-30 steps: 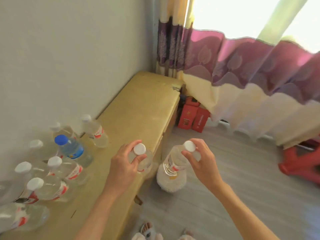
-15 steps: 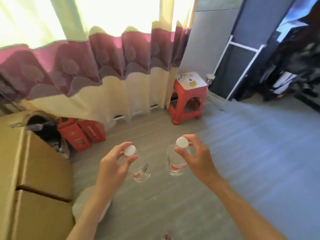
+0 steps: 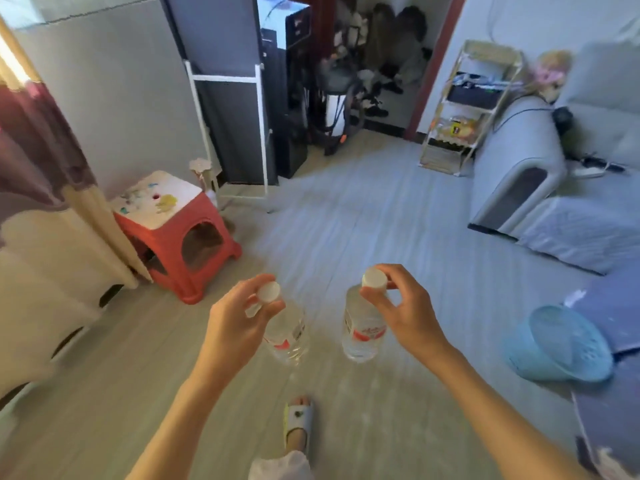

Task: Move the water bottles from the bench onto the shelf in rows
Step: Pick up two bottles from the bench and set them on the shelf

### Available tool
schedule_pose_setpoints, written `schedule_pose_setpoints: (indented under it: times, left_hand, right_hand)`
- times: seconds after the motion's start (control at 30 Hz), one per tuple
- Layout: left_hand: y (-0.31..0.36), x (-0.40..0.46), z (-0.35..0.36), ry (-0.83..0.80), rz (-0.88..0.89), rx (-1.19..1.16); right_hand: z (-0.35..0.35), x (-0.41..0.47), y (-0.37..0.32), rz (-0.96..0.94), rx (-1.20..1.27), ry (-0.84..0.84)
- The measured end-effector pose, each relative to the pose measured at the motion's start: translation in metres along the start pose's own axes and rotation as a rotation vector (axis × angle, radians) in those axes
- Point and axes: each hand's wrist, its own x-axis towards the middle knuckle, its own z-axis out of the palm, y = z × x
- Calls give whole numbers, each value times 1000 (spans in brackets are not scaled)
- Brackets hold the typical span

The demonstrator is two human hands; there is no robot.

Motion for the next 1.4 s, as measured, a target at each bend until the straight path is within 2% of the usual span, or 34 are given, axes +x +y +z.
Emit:
schedule_pose_setpoints:
  times: [0.27, 0.43, 0.77, 1.1, 1.4]
  left_hand:
    - [31, 201, 87, -292, 78, -2]
    - [54, 310, 149, -390, 140, -4]
    - [106, 513, 297, -456, 152, -5]
    - [157, 716, 421, -423, 179, 32]
    - [199, 945, 566, -523, 197, 70]
  right_hand:
    - [-51, 142, 59, 123, -42, 249]
    - [-86, 228, 101, 173, -51, 336]
    - [-178, 428, 223, 192, -106, 341]
    - [-268, 636, 317, 167, -98, 383]
    - [-345, 843, 429, 227, -135, 426]
